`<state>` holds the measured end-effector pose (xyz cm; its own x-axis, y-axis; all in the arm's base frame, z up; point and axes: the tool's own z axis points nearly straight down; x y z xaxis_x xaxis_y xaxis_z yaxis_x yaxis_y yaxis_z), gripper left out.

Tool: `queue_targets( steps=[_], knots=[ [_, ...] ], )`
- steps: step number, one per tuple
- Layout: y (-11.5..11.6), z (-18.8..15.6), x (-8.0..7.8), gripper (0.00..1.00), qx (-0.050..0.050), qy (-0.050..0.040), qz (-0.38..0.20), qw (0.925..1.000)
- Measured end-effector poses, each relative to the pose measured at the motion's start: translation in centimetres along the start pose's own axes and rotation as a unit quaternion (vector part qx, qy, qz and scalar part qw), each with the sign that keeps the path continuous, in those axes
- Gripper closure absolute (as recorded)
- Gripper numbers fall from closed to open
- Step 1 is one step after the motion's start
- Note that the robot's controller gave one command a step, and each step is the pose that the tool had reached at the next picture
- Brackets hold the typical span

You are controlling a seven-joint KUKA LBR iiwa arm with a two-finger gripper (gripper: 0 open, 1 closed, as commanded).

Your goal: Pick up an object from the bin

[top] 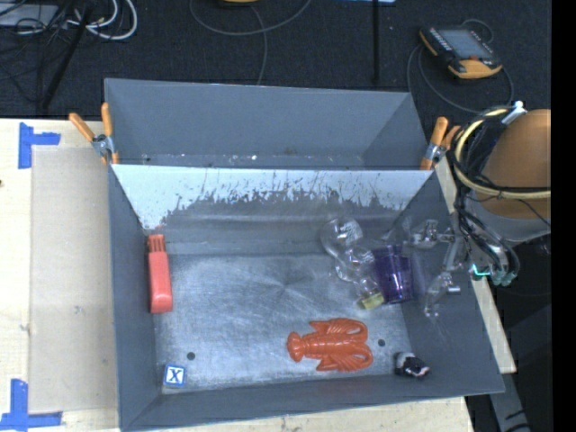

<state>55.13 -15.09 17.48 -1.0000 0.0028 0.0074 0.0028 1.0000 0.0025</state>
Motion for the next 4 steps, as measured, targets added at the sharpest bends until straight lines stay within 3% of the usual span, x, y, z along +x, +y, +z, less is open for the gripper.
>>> queue_targets(
  steps=[1,2,3,4],
  knots=[
    [0.0,-0.4,-0.2,0.00,0.001,-0.0033,-0.002,1.0000],
    [4.8,6.9,4.1,0.00,0.002,-0.0054,-0.026,0.9997],
    [5.2,7.0,4.0,0.00,0.003,-0.0107,-0.029,0.9995],
    [11.5,7.2,7.9,0.00,0.001,-0.0022,-0.061,0.9981]
  ],
)
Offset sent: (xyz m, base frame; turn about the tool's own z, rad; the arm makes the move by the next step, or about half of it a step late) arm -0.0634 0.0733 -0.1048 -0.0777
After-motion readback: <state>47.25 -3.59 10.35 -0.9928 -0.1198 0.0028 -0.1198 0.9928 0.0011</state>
